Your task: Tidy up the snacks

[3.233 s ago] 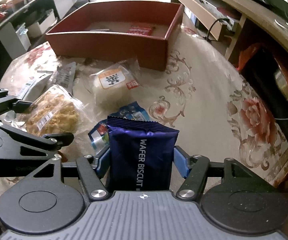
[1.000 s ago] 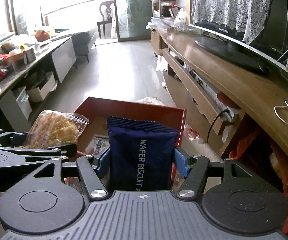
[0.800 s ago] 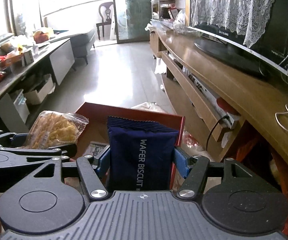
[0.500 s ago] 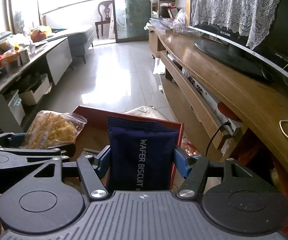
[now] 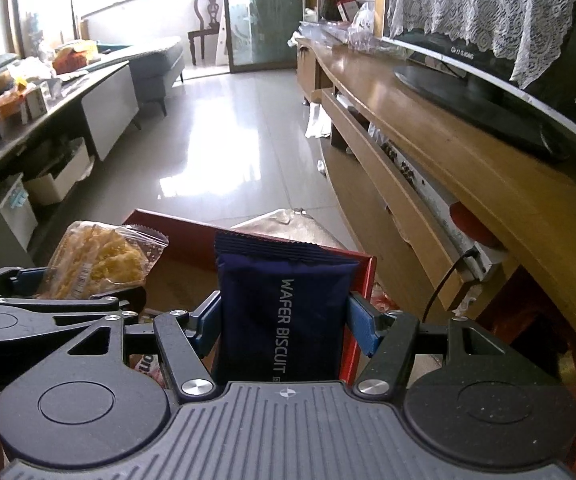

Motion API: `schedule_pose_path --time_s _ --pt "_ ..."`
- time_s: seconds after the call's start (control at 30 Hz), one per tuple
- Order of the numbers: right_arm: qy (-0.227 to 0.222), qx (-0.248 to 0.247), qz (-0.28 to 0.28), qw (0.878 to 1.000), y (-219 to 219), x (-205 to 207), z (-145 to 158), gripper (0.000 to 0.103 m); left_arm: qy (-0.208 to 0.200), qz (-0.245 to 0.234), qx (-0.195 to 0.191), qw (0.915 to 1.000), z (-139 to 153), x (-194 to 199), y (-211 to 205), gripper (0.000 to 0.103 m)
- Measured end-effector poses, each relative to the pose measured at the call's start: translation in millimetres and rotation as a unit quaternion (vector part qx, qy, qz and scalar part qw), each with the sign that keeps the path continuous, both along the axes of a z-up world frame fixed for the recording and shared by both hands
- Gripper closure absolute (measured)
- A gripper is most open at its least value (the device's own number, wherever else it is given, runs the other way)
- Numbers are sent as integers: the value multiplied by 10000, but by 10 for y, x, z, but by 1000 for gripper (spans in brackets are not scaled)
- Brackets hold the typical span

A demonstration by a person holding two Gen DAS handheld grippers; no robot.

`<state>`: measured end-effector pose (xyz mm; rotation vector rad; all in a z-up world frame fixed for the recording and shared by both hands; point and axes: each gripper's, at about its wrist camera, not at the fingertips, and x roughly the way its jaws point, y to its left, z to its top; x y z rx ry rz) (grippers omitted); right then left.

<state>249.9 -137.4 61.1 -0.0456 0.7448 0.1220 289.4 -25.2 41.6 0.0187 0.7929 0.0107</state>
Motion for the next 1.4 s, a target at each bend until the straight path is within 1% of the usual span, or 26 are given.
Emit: schedule_pose_path --time_s 0.4,0.93,1.13,1.27,1.4 --pt "211 -79 -3 9997 33 198 -225 32 215 47 183 9996 -281 241 -29 30" --pt "554 -280 122 9980 83 348 -512 31 571 118 411 9975 -641 376 -53 30" --pt "655 -313 156 9972 88 359 -554 30 626 119 419 9971 -666 372 -48 28" --pt "617 -361 125 9974 71 354 -552 23 590 121 445 9972 -643 350 -36 27" --pt "615 -350 132 9974 66 343 -540 23 568 128 423 9974 -608 329 -12 24"
